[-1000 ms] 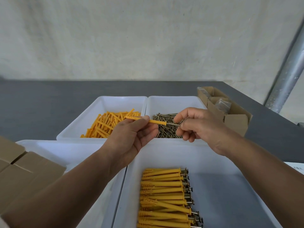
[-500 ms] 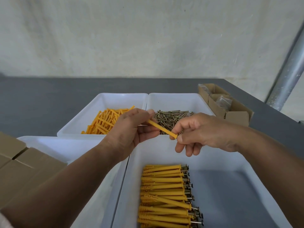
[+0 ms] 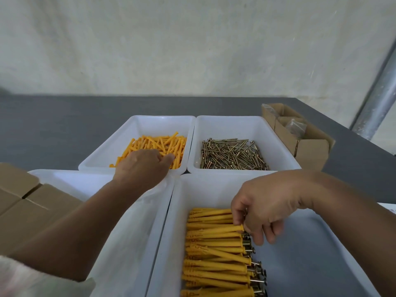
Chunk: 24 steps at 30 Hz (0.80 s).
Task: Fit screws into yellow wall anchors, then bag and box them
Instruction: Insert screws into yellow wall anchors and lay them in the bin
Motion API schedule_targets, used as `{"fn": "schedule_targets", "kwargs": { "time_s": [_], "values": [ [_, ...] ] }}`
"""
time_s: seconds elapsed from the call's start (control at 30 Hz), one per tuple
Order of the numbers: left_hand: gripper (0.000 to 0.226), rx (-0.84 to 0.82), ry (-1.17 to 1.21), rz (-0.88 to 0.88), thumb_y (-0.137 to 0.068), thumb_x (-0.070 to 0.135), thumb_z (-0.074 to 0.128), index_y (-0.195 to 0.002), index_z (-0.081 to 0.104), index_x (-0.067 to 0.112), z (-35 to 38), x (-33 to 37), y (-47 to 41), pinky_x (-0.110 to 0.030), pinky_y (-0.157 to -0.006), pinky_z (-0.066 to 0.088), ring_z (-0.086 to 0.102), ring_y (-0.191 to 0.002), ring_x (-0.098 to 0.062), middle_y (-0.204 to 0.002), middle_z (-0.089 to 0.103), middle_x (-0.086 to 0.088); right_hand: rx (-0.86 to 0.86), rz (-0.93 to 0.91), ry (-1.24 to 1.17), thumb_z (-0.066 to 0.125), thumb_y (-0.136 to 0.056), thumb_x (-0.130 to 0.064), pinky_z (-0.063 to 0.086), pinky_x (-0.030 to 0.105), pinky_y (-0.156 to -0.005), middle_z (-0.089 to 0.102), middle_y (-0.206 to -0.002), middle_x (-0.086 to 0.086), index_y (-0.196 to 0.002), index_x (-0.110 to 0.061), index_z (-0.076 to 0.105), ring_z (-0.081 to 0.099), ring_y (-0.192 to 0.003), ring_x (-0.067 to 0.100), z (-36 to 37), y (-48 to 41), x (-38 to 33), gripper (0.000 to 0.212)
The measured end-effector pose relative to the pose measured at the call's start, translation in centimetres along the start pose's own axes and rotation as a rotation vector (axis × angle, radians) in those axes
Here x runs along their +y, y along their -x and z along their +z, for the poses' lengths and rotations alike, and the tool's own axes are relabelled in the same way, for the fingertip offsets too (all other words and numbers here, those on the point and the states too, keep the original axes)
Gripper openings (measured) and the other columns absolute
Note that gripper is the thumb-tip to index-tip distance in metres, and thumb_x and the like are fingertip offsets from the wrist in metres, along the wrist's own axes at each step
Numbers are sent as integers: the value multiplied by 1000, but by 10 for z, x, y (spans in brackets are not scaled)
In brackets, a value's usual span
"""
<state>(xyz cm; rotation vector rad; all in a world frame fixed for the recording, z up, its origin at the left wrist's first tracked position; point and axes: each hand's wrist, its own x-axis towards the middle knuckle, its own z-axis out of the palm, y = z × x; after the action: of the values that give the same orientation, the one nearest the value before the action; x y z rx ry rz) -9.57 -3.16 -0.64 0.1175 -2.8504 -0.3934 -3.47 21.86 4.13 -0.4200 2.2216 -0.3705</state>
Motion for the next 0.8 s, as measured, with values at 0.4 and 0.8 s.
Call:
{"fn": "schedule_targets", "kwargs": {
  "time_s": [0.4, 0.8],
  "values": [
    [81, -212, -219, 52, -86, 78, 11, -78, 66, 20, 7, -8, -8, -32, -65, 33, 54, -81, -16, -84, 63, 1, -66, 42, 67, 61, -94, -19, 56, 25, -63, 74, -93, 11, -119, -14, 61, 65, -65, 15, 5, -4, -6, 26],
    [78, -240, -212, 79, -88, 77, 13, -71, 60, 18, 9, -10, -12, -33, -70, 38, 55, -82, -18, -81, 60, -1, 921, 7, 71, 41, -101, -46, 31, 28, -53, 52, -66, -1, -70, -15, 50, 48, -62, 13, -24, -34, 33, 44]
  ]
}}
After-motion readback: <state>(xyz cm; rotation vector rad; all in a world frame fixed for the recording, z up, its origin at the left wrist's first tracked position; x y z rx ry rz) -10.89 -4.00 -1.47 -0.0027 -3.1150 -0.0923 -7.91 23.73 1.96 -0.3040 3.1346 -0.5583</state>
